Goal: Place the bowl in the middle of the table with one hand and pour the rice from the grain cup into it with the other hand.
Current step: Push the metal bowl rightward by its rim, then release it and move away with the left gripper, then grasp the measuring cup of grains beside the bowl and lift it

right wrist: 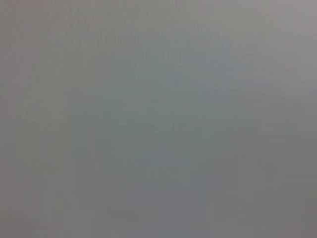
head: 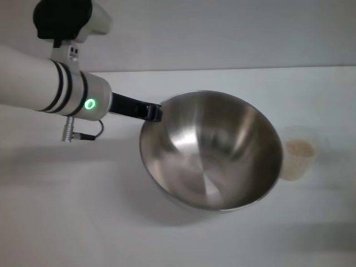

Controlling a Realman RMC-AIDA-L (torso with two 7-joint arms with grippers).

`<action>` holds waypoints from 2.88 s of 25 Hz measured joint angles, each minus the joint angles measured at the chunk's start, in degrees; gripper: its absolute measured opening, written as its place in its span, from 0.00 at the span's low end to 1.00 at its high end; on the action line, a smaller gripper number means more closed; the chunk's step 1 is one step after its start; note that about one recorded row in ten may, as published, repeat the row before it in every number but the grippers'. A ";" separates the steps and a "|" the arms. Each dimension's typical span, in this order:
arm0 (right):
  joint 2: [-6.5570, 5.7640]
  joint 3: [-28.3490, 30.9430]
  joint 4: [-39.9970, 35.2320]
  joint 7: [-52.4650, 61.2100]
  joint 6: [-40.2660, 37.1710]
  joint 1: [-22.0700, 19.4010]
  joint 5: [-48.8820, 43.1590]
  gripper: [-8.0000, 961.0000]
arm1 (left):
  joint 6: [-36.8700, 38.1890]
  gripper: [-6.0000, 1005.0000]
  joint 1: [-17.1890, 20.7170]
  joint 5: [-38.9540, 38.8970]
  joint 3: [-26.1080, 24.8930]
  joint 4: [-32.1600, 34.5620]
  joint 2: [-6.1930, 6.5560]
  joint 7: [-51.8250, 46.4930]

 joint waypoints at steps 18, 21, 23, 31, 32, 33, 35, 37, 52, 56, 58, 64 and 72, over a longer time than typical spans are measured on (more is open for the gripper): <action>0.05 0.00 -0.03 0.03 -0.36 -0.48 -0.19 0.64 | 3.62 0.05 -2.01 -0.59 2.61 4.70 0.00 0.31; 0.05 0.00 -0.03 0.08 -0.48 -0.50 -0.19 0.64 | 3.76 0.05 -2.01 -0.60 2.61 5.11 0.05 0.45; 0.05 0.00 -0.03 0.17 -0.53 -0.52 -0.19 0.64 | 3.93 0.05 -2.01 -0.59 2.61 5.37 0.07 0.50; 0.11 0.00 -0.03 0.38 -0.69 -0.73 -0.19 0.64 | 5.08 0.05 -2.02 -0.54 2.79 6.63 0.15 0.53; 0.12 0.00 -0.03 0.39 -0.71 -0.75 -0.19 0.64 | 5.25 0.05 -2.03 -0.54 2.79 6.80 0.15 0.53; 0.12 0.00 -0.03 0.40 -0.72 -0.78 -0.19 0.64 | 5.43 0.05 -2.04 -0.54 2.79 6.99 0.17 0.53; 0.13 0.00 -0.03 0.41 -0.81 -0.88 -0.19 0.64 | 5.63 0.05 -2.05 -0.54 2.79 7.13 0.17 0.54; 0.14 0.00 -0.03 0.42 -0.98 -0.94 -0.19 0.64 | 5.80 0.05 -2.08 -0.52 2.79 7.38 0.18 0.55; 0.13 -0.07 -0.03 0.45 -1.26 -1.05 -0.19 0.64 | 6.55 0.05 -2.43 -0.55 2.49 8.02 0.28 0.82; 0.13 -0.09 -0.02 0.45 -1.32 -1.05 -0.19 0.64 | 6.73 0.09 -2.49 -0.51 2.35 8.17 0.33 1.15; 0.13 -0.10 -0.03 0.45 -1.33 -1.05 -0.19 0.64 | 6.85 0.12 -2.60 -0.41 2.27 8.28 0.34 1.64; 0.13 -0.10 -0.02 0.45 -1.33 -1.05 -0.19 0.64 | 8.10 0.14 -2.50 -0.39 1.73 8.14 0.35 2.27; 0.13 -0.18 -0.02 0.45 -1.34 -1.03 -0.18 0.64 | 12.97 0.31 2.98 -0.27 0.89 -4.21 0.26 3.77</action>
